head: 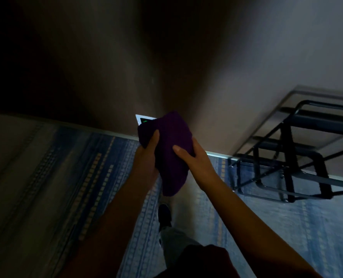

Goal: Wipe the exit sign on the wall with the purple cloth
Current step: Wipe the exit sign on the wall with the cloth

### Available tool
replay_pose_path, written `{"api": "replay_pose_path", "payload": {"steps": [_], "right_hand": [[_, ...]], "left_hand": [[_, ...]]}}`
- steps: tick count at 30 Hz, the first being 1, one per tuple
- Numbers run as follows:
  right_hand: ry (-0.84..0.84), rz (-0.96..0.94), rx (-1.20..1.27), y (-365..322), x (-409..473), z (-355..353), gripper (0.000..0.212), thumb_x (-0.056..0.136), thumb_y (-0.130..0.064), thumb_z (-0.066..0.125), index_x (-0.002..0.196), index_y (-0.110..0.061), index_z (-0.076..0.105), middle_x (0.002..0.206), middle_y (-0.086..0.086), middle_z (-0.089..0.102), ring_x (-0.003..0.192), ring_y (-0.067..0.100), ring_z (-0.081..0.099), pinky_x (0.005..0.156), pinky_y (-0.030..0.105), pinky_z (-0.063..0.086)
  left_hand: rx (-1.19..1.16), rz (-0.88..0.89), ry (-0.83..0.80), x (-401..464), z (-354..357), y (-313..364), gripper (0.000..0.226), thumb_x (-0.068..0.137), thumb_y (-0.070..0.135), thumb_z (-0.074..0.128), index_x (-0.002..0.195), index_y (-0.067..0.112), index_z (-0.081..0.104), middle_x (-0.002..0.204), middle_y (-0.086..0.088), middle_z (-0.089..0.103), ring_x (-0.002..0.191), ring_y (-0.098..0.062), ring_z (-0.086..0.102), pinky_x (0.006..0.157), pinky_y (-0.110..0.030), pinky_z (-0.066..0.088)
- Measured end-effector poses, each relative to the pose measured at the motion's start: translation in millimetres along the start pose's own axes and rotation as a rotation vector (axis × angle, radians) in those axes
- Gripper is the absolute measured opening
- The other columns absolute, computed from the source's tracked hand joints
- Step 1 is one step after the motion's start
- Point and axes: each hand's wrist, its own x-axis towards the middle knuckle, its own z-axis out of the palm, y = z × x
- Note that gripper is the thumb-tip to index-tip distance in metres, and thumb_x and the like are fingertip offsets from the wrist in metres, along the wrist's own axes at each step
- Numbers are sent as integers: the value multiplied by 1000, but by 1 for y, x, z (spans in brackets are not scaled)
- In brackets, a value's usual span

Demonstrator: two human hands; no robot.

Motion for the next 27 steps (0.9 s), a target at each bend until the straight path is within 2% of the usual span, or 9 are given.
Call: {"api": "replay_pose_path", "payload": {"steps": [3, 5, 7, 10, 14, 17, 20, 24, 27], "right_hand": [[116, -35, -18, 3, 50, 34, 37, 87, -18, 79, 118, -33, 66, 105, -16, 76, 98, -1, 72, 81, 18, 58], [153, -31, -46, -6, 79, 56, 33, 89, -10, 76, 118, -23, 68, 103, -13, 73, 94, 0, 72, 81, 17, 58], [130, -67, -82, -16, 106, 78, 30, 88, -6, 75, 114, -20, 68, 100, -12, 72, 86, -8, 70, 76, 12, 55], [114, -88, -143, -28, 145, 104, 28, 88, -6, 77, 108, -22, 68, 95, -16, 69, 78, -16, 66, 72, 7, 52], [161, -89, -220, -29, 178, 132, 26, 88, -14, 78, 113, -12, 71, 93, -14, 70, 77, -16, 65, 72, 6, 51], [219, -72, -243, -27, 195, 149, 22, 89, -22, 79, 107, -11, 74, 91, -1, 75, 78, -6, 68, 73, 15, 54], [250, -28, -179, -28, 217, 161, 11, 86, -29, 80, 94, -22, 78, 90, 11, 78, 82, 14, 72, 79, 38, 59], [270, 39, 41, -18, 238, 178, 21, 83, -37, 79, 98, -22, 80, 97, 10, 80, 92, 26, 76, 87, 46, 60], [373, 50, 272, -3, 248, 191, 31, 74, -34, 80, 98, -16, 78, 101, 13, 76, 98, 28, 69, 95, 45, 52]], "left_hand": [[194, 101, 160, 42, -21, 8, 49, 98, 38, 69, 141, 17, 59, 135, -10, 69, 118, -26, 69, 105, -52, 55], [249, 113, 184, 65, -39, 19, 51, 99, 30, 68, 145, 13, 56, 140, -12, 65, 122, -27, 66, 107, -49, 54], [252, 119, 190, 85, -59, 35, 51, 98, 25, 70, 145, 10, 55, 139, -12, 65, 118, -25, 68, 100, -41, 58], [287, 253, 274, 111, -87, 69, 45, 94, 21, 76, 133, 17, 56, 121, 4, 66, 101, -3, 67, 78, -16, 59], [507, 449, 389, 152, -113, 103, 52, 86, 31, 83, 125, 19, 51, 127, 1, 56, 106, -6, 60, 86, -12, 47], [574, 423, 190, 187, -121, 122, 45, 92, 26, 78, 128, 15, 53, 124, -1, 59, 111, -14, 61, 79, -4, 47], [572, 277, -123, 220, -129, 131, 30, 101, 21, 66, 130, 15, 58, 110, 9, 67, 93, 5, 67, 69, -3, 52], [653, 113, -474, 265, -150, 143, 31, 96, 40, 71, 126, 30, 67, 111, 15, 73, 102, -3, 72, 84, -25, 62], [701, 185, -549, 290, -155, 148, 24, 85, 51, 74, 107, 43, 68, 110, 13, 75, 104, -10, 73, 89, -33, 61]]}}
